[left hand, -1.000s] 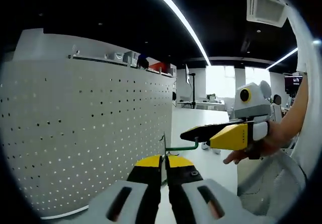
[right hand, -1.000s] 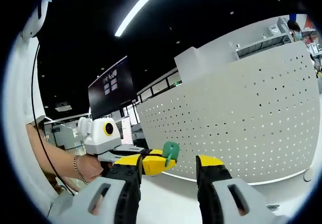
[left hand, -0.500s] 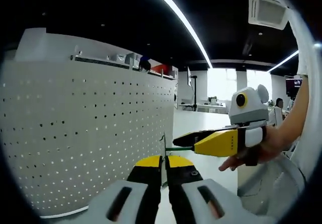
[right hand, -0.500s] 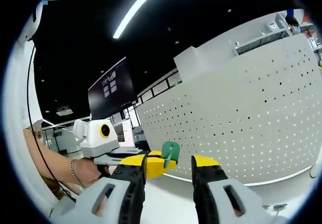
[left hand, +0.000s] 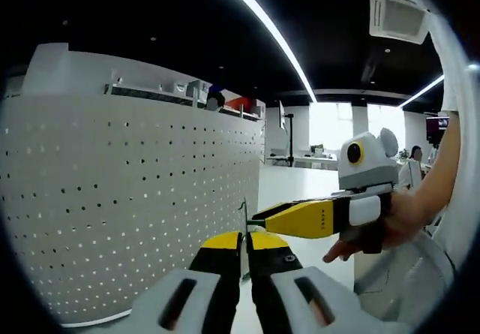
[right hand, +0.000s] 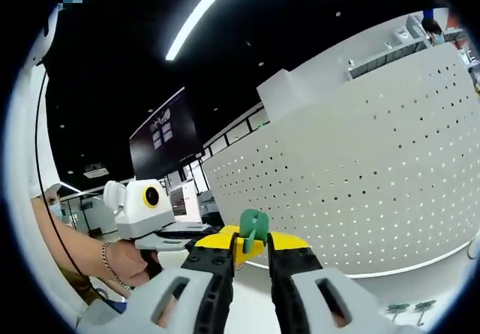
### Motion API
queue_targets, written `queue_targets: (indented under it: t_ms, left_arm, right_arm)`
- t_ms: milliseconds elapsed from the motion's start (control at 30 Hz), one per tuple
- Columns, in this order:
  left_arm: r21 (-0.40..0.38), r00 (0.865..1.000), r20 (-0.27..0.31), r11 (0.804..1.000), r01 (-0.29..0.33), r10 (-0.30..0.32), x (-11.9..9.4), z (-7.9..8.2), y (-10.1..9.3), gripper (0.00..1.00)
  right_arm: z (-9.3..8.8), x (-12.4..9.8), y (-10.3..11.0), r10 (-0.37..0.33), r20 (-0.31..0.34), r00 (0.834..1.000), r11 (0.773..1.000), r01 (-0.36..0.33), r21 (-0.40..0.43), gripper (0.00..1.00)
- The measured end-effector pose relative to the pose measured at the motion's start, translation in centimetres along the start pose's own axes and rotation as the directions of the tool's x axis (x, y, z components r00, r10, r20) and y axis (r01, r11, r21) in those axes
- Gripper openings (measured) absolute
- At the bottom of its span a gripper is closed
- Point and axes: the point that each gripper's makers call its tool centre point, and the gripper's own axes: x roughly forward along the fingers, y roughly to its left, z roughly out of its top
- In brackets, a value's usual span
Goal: Insert the hook assembly into the mounting plate slot until the hook locks in place.
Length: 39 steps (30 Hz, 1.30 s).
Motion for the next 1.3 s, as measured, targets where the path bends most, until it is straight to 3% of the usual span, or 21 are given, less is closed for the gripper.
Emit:
queue_targets:
  t_ms: [733, 1000, 1300]
  left_arm:
    - [0.017, 1.000, -0.006, 1.000, -0.004, 0.004, -0.15, 0.11, -0.25, 0.02]
    - [0.009, 1.000, 0.000, 1.000, -0.012, 0.012, -0.05, 0.29, -0.23, 0.02]
    - [-0.001, 1.000, -0.005, 1.000, -0.016, 0.016, -0.01, 0.08, -0.33, 0.02]
  right_arm:
    - [0.15, 0.44, -0.05, -0.028, 0.032, 0.999, 0.997, 0.026, 0.068, 0.03]
    - [0.41, 0.46, -0.23, -0.043, 0.058, 0.997, 0.990, 0.035, 0.137, 0.02]
    - [0.24, 0.35, -0.29, -0.052, 0.058, 0.997, 0.987, 0.042, 0.158, 0.02]
